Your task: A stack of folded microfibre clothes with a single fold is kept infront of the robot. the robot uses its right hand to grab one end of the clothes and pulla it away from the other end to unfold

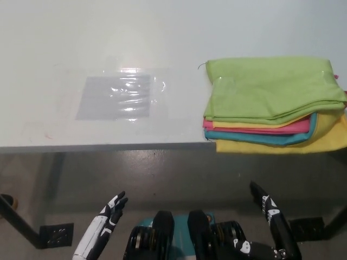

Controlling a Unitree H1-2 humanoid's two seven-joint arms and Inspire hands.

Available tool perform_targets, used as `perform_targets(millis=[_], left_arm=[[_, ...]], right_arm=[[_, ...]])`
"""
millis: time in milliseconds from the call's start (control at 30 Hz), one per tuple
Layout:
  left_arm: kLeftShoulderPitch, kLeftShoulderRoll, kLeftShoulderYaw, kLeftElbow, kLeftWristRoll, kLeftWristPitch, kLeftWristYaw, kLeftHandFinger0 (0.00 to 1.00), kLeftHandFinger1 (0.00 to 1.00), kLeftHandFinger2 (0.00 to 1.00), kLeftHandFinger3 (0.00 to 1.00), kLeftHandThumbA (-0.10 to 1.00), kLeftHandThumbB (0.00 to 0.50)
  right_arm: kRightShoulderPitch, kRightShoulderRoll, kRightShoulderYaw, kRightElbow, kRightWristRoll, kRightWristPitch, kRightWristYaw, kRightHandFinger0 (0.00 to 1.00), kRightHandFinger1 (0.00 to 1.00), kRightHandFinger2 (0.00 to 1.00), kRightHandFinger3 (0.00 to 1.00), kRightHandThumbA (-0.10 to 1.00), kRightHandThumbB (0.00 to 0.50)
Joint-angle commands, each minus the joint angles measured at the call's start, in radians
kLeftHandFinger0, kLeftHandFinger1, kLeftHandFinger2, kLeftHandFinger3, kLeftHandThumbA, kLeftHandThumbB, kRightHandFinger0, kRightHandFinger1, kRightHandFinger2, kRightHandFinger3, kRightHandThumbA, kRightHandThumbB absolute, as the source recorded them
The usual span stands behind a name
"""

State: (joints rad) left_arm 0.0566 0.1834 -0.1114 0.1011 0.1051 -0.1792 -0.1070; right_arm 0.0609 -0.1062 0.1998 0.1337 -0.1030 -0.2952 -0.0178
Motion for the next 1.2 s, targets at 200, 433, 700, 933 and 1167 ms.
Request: perform_targets(millis=[200, 433, 700, 933, 1167], left_arm=[[0.023, 0.002, 0.001, -0.034, -0.015, -0.047, -0.016, 1.00, 1.00, 1.00, 1.00, 1.00, 0.306], [0.040, -0.007, -0.002, -0.036, 0.005, -0.048, -0.002, 1.00, 1.00, 1.00, 1.00, 1.00, 0.309], [0.090, -0.011, -0.007, -0.044, 0.008, -0.055, -0.004, 1.00, 1.00, 1.00, 1.00, 1.00, 0.312], [0.105, -0.015, -0.007, -0.050, 0.028, -0.044, 0.007, 1.00, 1.00, 1.00, 1.00, 1.00, 0.306], [0.102, -0.011, -0.009, -0.047, 0.037, -0.038, 0.004, 1.00, 1.00, 1.00, 1.00, 1.00, 0.307]], right_arm=[[0.012, -0.010, -0.003, -0.040, -0.002, 0.047, 0.048, 1.00, 1.00, 1.00, 1.00, 1.00, 0.263], [0.033, -0.021, 0.003, -0.068, -0.033, 0.077, 0.059, 1.00, 1.00, 1.00, 1.00, 1.00, 0.238], [0.078, -0.030, 0.019, -0.088, -0.056, 0.097, 0.078, 1.00, 1.00, 1.00, 1.00, 1.00, 0.231], [0.082, -0.048, 0.043, -0.095, -0.102, 0.123, 0.091, 1.00, 1.00, 1.00, 1.00, 1.00, 0.243], [0.082, -0.046, 0.045, -0.098, -0.112, 0.138, 0.097, 1.00, 1.00, 1.00, 1.00, 1.00, 0.249]])
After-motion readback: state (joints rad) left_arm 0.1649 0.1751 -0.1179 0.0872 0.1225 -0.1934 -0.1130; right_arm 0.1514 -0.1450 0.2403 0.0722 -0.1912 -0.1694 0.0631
